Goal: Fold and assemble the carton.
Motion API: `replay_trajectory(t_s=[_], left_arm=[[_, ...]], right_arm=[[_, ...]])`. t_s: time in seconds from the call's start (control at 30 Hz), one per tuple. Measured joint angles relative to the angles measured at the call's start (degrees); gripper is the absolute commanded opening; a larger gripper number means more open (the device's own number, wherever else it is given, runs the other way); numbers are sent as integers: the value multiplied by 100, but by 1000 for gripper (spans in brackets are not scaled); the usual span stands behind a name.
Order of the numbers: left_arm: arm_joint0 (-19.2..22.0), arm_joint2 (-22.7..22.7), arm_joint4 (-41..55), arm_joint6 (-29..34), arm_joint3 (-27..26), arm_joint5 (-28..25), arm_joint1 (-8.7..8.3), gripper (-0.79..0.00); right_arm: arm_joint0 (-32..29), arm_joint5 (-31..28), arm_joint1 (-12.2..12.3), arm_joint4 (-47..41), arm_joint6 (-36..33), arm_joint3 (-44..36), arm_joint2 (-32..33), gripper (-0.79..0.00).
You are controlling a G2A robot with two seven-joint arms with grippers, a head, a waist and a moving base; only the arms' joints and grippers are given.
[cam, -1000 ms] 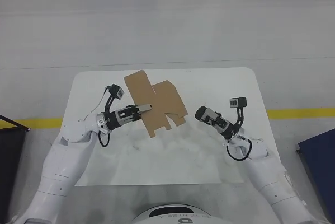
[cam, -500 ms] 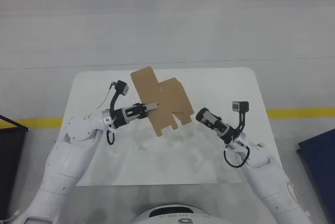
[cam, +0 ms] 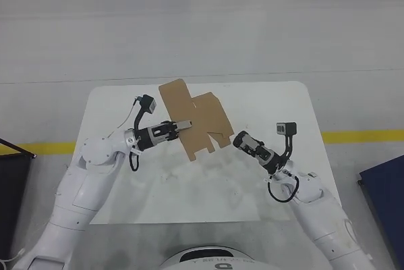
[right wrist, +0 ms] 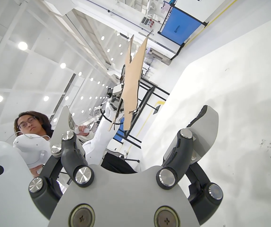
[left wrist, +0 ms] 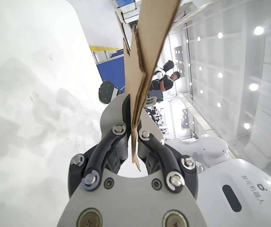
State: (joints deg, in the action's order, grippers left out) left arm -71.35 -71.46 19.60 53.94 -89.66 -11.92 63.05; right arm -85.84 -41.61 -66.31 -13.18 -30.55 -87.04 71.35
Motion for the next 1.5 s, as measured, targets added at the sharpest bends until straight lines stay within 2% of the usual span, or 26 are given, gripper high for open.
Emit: replay_trajectory(t_s=[0.1,0.2,0.33,0.63,0.67,0.8,1.0,1.07,1.1,1.2,1.23,1.27,1.3,1.37,1.5], left_arm=[[0,-11,-23,78,1,-87,-10,-785],[17,27,59,334,8,-6,-20,-785],[77,37,277,636,76,133,-31,-785],[38,-35,163,676,-27,106,-71,-785],[36,-26,155,677,-45,122,-73,-785],[62,52,80,703,-123,182,-75,-785],[91,141,-2,717,-165,217,-79,-785],[89,154,-32,696,-166,198,-81,-785],[83,160,-34,685,-163,194,-83,-785],[69,169,-39,662,-149,181,-87,-785],[64,171,-42,654,-146,176,-89,-711],[60,173,-47,643,-145,173,-90,-431],[54,173,-50,625,-146,169,-92,-3],[46,161,-45,601,-146,162,-96,0],[-4,-2,115,537,-131,84,-119,0]], right_arm=[[49,12,-4,-31,-14,24,-14,-15],[103,23,-4,-74,-55,43,-11,-99],[196,17,17,-281,-231,130,82,-99],[116,62,61,-472,-474,106,229,-142],[118,132,65,-430,-534,94,207,-209],[181,479,68,-311,-815,3,50,-397],[310,733,58,-527,-1118,24,-116,-489],[359,772,53,-728,-1288,74,-173,-662],[394,793,50,-896,-1426,119,-210,-779],[490,835,40,-1379,-1805,270,-294,-785],[523,848,37,-1509,-1915,323,-318,-785],[556,858,33,-1632,-2020,377,-342,-785],[599,867,25,-1797,-2145,450,-373,-785],[650,897,7,-2104,-2306,561,-423,-785],[749,1147,-52,-3339,-2771,849,-494,-785]])
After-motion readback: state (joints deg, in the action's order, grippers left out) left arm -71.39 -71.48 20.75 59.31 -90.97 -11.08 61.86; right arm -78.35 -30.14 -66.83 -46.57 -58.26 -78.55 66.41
